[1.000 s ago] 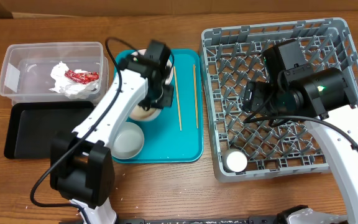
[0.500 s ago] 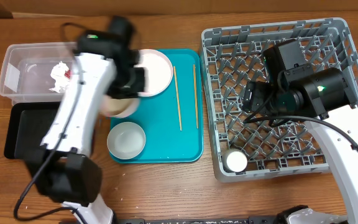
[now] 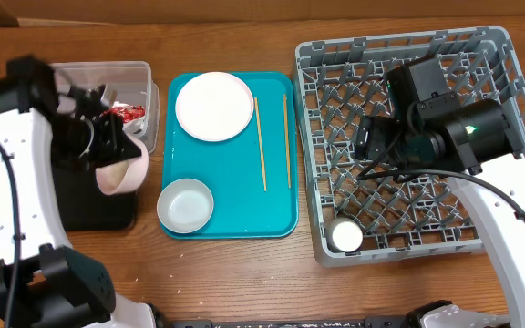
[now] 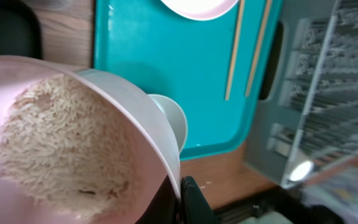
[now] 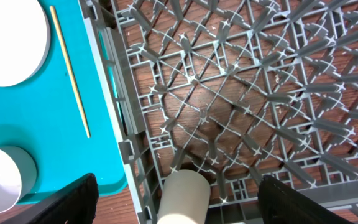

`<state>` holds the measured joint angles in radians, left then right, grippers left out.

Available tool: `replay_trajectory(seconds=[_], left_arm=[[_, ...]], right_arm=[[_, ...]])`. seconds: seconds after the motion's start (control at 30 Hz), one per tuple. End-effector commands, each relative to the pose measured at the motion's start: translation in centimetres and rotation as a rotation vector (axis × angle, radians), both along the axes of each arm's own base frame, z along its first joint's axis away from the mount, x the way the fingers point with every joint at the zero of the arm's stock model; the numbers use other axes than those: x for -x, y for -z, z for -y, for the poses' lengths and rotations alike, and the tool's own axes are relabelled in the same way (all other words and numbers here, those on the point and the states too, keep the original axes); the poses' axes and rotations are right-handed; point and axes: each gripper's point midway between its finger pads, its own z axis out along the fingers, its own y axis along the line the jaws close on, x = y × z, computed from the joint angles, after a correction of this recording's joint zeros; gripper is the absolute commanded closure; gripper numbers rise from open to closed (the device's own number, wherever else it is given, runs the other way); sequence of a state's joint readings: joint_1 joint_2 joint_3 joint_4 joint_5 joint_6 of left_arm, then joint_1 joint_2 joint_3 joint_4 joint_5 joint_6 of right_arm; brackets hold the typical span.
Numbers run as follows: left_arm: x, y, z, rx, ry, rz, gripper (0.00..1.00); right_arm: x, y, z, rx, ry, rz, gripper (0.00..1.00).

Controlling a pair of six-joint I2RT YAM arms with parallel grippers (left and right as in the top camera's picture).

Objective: Sort waste into correct bins and load items into the dishwasher
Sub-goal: 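Tip the rice from the pink bowl onto the black tray with the left gripper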

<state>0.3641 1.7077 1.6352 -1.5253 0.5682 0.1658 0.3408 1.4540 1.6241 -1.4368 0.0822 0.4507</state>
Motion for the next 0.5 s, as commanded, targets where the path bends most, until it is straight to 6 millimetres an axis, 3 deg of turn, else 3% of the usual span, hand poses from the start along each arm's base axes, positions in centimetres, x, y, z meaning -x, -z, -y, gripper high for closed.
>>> replay_trajectory(seconds=[0.0, 0.23, 0.47], left_arm=[[0.2, -0.2, 0.1, 0.235, 0.007, 0.132, 0.96], [0.8, 2.0, -4.6, 0.448, -0.233, 0.284, 0.96], [0.8, 3.1, -7.7, 0.586, -0.398, 0.391, 0.96]], right_arm=[[-0.1, -0.7, 0.1, -0.002, -0.003, 0.021, 0.17], [-0.1, -0.8, 0.1, -0.003, -0.003, 0.022, 0.17], [0.1, -0.7, 0.2, 0.000, -0.003, 0.013, 0.17]])
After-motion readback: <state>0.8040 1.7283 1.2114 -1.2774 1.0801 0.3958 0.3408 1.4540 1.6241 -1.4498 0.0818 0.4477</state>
